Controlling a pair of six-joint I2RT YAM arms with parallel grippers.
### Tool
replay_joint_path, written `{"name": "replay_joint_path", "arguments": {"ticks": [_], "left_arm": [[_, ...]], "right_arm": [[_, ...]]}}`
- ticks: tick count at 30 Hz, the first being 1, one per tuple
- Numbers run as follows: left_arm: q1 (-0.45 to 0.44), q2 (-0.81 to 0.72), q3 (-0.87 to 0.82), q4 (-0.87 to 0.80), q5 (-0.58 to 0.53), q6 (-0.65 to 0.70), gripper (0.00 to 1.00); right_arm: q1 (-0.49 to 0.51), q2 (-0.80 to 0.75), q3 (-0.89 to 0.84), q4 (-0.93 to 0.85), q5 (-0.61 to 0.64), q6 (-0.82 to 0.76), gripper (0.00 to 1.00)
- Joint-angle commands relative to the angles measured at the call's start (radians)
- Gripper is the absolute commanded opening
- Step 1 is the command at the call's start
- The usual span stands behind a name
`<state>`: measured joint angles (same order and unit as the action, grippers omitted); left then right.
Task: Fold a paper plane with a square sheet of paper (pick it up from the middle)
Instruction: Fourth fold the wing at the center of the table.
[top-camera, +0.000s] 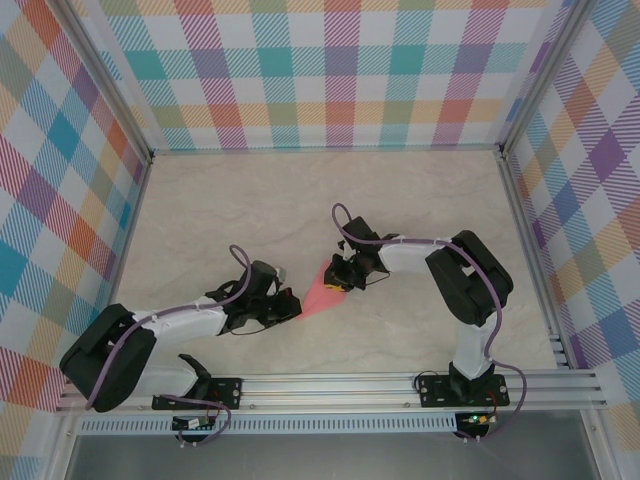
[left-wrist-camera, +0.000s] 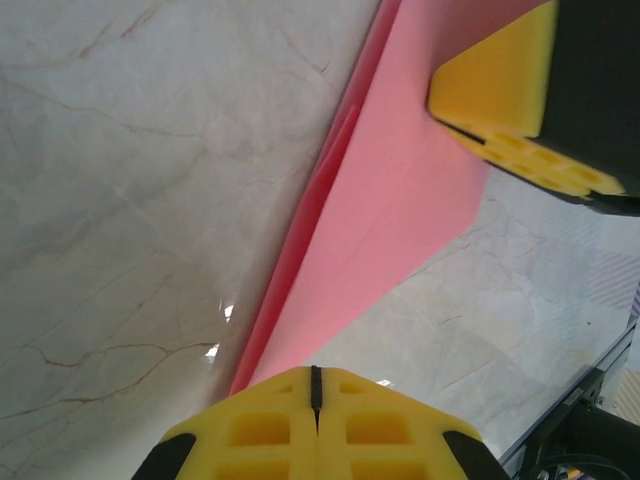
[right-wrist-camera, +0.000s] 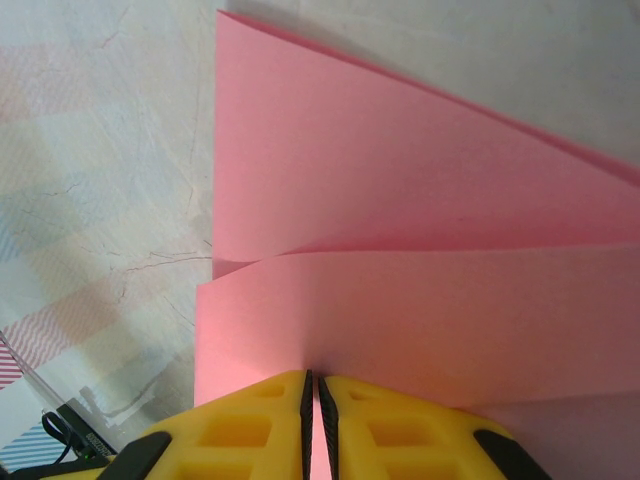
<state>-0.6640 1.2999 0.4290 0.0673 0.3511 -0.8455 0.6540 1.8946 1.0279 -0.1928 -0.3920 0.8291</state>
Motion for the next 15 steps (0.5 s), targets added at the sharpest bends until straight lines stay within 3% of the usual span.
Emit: {"name": "replay_joint_path", "arguments": {"ticks": [1,15], "left_arm": [[0.011,0.016,0.013,0.039,0.03,-0.003,0.0],[0.011,0.068,-0.016,-0.079,-0.059,0.042,0.0]], "right_arm": [[-0.007,0.092,-0.041,-0.102,0.148,-0.017,0.15],[-0.008,0.057,-0.021,-0.112,0.142,-0.048,0.15]]}}
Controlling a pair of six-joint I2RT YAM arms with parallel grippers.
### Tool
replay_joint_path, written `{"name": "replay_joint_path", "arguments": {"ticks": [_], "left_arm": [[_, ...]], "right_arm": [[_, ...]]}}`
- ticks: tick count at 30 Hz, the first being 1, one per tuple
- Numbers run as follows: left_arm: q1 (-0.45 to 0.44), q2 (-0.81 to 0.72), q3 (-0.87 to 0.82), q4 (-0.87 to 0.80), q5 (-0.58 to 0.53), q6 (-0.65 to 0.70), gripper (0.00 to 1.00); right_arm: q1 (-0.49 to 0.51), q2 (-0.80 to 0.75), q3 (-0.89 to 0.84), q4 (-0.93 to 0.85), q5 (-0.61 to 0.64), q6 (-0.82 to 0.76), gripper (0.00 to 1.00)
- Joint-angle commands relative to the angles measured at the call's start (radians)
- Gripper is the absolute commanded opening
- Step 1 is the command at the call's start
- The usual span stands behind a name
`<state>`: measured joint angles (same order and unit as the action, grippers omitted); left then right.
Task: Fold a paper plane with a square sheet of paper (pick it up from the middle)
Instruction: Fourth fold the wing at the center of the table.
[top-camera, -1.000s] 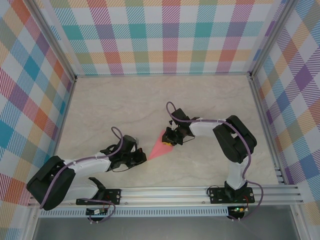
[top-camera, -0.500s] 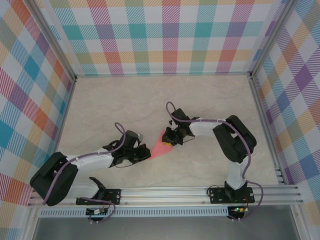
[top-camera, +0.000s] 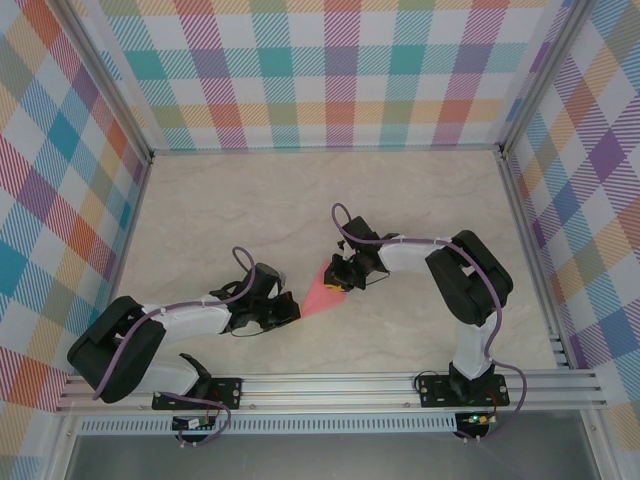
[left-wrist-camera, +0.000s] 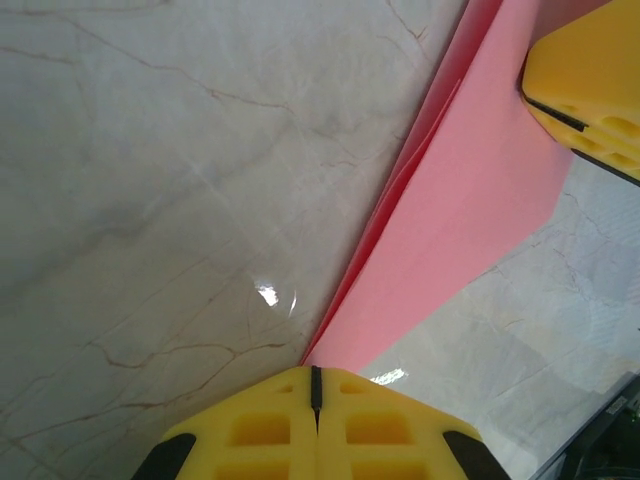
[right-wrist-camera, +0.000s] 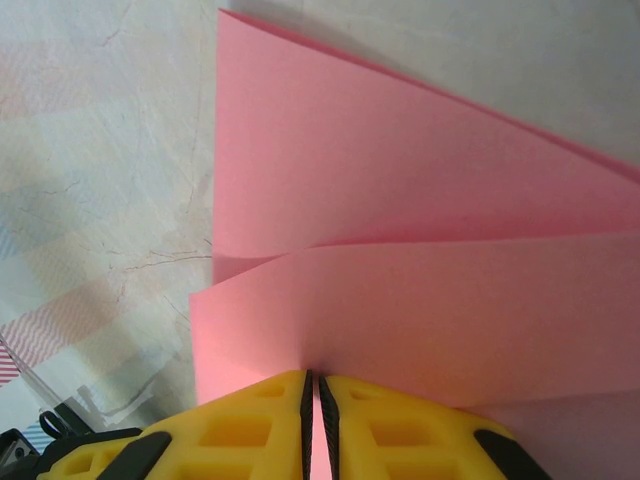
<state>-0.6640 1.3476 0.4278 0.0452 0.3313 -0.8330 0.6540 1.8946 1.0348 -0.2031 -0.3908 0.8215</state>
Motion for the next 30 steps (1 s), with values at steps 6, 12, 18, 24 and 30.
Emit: {"name": "replay_joint_path", "arguments": {"ticks": [6,12,18,24,30], "left_arm": [[0.012,0.078,-0.02,-0.041,-0.037,0.03,0.0],[0.012,0.082,-0.014,-0.044,-0.037,0.026,0.0],[0.011,0.07,-0.014,-0.051,-0.038,0.023,0.0],[0.011,0.067,-0.012,-0.056,-0.038,0.021,0.0],[0.011,0.068,-0.008,-0.056,-0.037,0.018,0.0]], "right_arm": [[-0.004,-0.061,-0.041,0.017,0.044,-0.134,0.17],[0.04,-0.169,-0.07,0.124,-0.037,-0.177,0.2],[0.094,-0.154,-0.105,0.173,-0.056,-0.132,0.19],[0.141,-0.098,-0.092,0.215,-0.092,-0.108,0.15],[0.154,-0.043,-0.103,0.246,-0.111,-0.091,0.12]]}}
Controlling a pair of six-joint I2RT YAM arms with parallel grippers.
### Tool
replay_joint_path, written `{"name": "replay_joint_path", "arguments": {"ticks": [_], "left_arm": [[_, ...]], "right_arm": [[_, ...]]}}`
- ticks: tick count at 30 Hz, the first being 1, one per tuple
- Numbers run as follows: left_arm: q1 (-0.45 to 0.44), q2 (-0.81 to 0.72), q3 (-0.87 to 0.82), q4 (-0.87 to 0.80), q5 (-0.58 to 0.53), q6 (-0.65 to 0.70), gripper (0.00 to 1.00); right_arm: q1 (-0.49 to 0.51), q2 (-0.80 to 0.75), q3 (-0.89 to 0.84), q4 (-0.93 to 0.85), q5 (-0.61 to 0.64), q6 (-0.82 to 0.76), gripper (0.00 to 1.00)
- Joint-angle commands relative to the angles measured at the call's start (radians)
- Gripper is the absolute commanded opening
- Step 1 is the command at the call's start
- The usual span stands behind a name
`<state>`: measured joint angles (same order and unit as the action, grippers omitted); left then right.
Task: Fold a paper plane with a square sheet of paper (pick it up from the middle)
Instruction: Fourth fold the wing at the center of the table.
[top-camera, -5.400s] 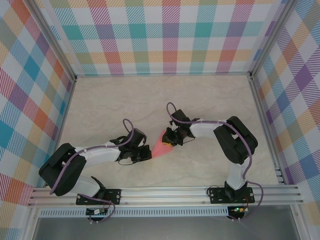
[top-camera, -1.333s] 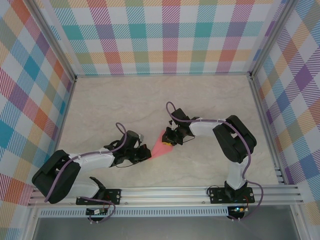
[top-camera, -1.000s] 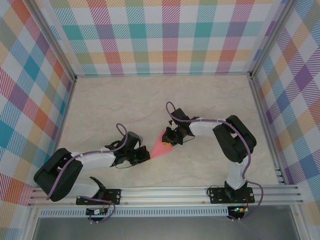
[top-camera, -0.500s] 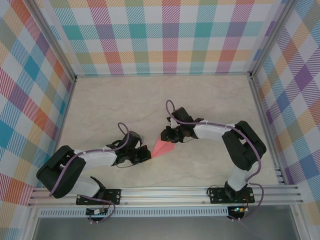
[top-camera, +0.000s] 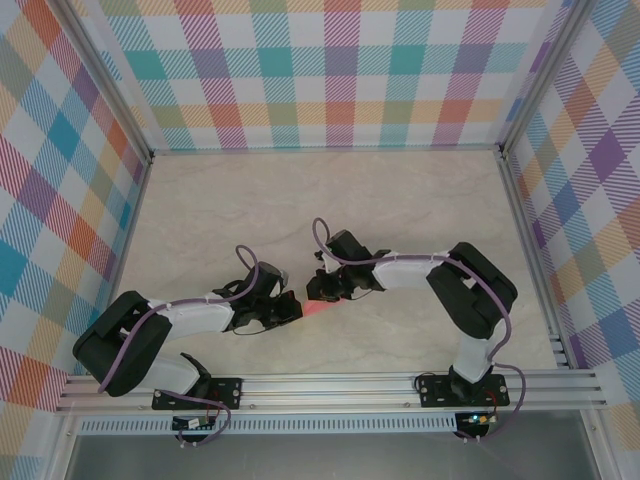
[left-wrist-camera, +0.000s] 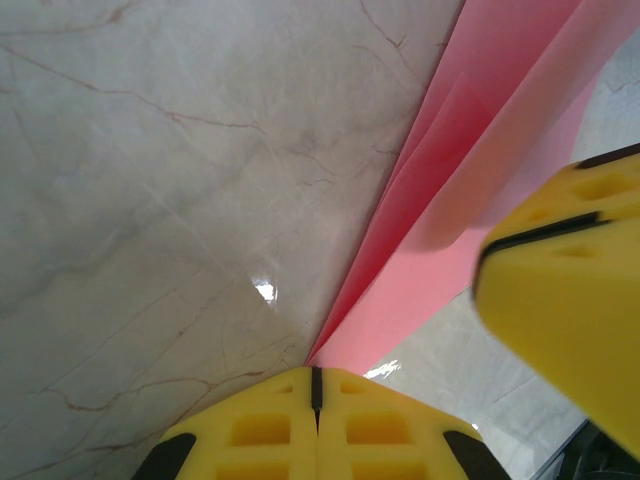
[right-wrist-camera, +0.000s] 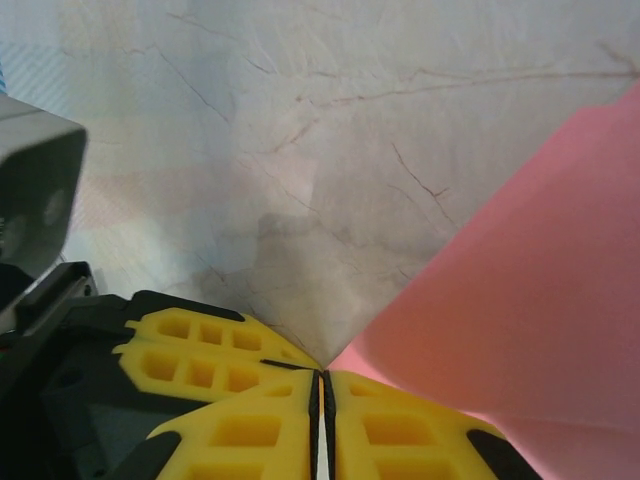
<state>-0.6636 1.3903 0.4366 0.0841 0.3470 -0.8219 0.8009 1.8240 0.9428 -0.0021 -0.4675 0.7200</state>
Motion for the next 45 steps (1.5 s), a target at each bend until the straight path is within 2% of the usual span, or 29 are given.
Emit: {"name": "replay_joint_path", "arguments": {"ticks": [1,10,15,20,34,45], "left_arm": [[0.01,0.025,-0.016,-0.095,-0.052,0.007,0.0],[0.011,-0.004,-0.009,-0.084,-0.036,-0.001,0.0],[0.012,-0.029,-0.023,0.068,0.017,-0.045,0.0],[0.012,0.01,-0.005,0.146,0.035,-0.054,0.02],[0.012,0.049,-0.024,-0.037,-0.062,-0.016,0.0],[0.012,0.036,-0.041,-0.1,-0.06,-0.019,0.0]], "right_arm": [[0.008,0.033,-0.013,0.046,-0.036,0.01,0.12],[0.007,0.08,0.002,0.028,-0.021,0.003,0.11],[0.007,0.094,-0.005,0.012,-0.002,-0.003,0.11],[0.007,0.098,-0.007,0.009,-0.002,-0.007,0.11],[-0.015,0.1,-0.014,-0.008,0.022,-0.039,0.11],[-0.197,0.09,-0.059,0.024,0.019,-0.106,0.12]]}}
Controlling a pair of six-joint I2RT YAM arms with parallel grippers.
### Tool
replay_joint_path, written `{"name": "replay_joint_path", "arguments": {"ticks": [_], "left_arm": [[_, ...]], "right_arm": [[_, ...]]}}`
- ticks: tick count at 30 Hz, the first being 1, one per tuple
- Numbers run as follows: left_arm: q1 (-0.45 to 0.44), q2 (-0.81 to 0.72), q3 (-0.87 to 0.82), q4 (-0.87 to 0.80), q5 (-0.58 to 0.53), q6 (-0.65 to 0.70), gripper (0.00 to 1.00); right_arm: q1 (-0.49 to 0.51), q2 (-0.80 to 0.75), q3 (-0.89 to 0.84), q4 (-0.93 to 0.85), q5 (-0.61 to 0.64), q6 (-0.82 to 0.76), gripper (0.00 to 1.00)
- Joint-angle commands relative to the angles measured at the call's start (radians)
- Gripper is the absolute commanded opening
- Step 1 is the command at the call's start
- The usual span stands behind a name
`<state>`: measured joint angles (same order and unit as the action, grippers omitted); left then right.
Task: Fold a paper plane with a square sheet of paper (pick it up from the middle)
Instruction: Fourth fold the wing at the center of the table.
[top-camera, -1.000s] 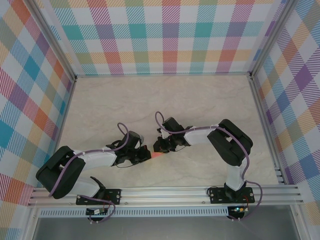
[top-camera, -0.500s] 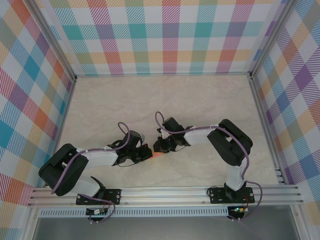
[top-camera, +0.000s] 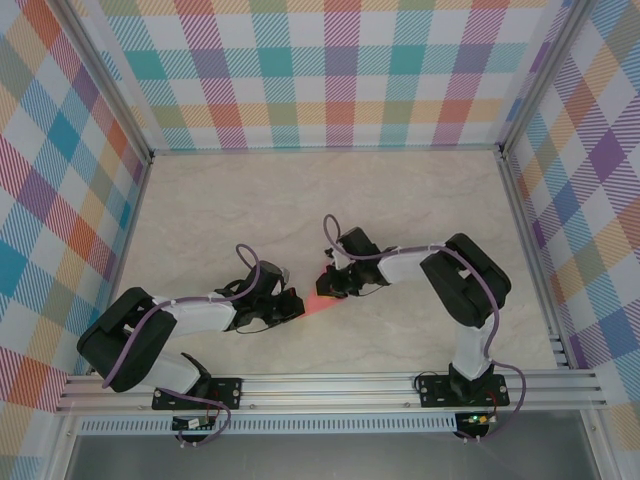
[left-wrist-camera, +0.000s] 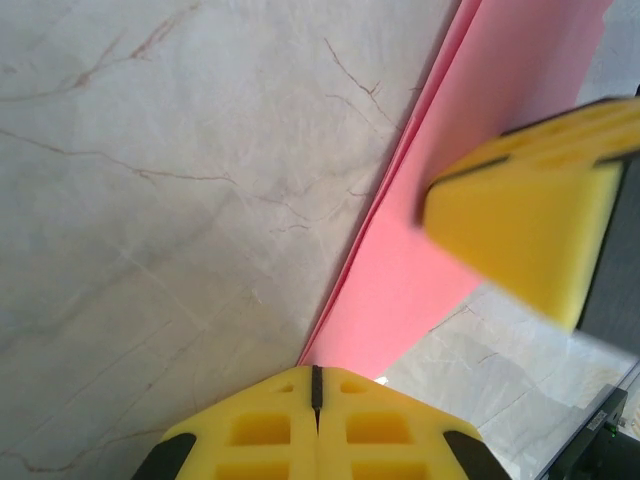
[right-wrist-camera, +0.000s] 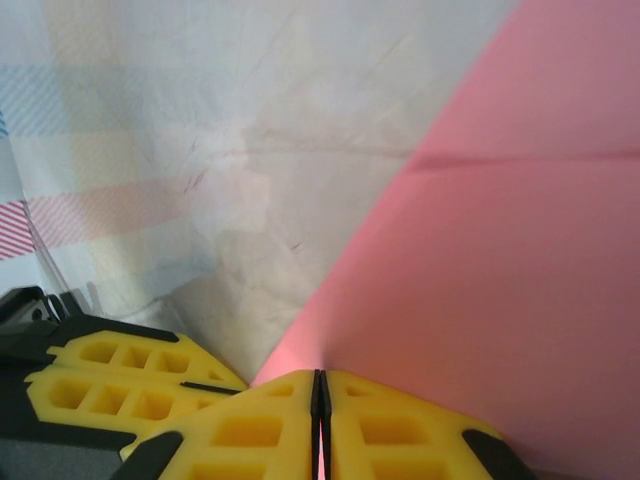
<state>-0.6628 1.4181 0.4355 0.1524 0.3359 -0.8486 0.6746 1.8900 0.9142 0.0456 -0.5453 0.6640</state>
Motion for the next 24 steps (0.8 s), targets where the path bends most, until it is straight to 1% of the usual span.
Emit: {"name": "replay_joint_path", "arguments": {"ticks": [1,6,12,18,22,23,24], "left_arm": [[0.011,0.009,-0.04,-0.169,-0.049,0.008,0.0],[0.011,0.007,-0.038,-0.17,-0.044,0.01,0.0],[0.011,-0.006,-0.031,-0.181,-0.045,0.017,0.0],[0.011,-0.019,-0.006,-0.202,-0.043,0.031,0.0],[0.011,-0.034,0.025,-0.217,-0.036,0.033,0.0],[0.011,-0.04,0.034,-0.225,-0.035,0.033,0.02],[0.011,-0.05,0.047,-0.234,-0.037,0.035,0.06]], "right_arm": [[-0.086,0.022,-0.032,-0.021,0.099,-0.052,0.12],[-0.162,0.014,-0.013,-0.048,0.134,-0.062,0.12],[-0.222,0.02,0.035,-0.122,0.202,-0.068,0.13],[-0.241,-0.033,0.086,-0.203,0.27,-0.067,0.14],[-0.242,-0.1,0.092,-0.24,0.278,-0.051,0.15],[-0.242,-0.122,0.081,-0.239,0.277,-0.04,0.16],[-0.242,-0.146,0.063,-0.236,0.273,-0.027,0.17]]}}
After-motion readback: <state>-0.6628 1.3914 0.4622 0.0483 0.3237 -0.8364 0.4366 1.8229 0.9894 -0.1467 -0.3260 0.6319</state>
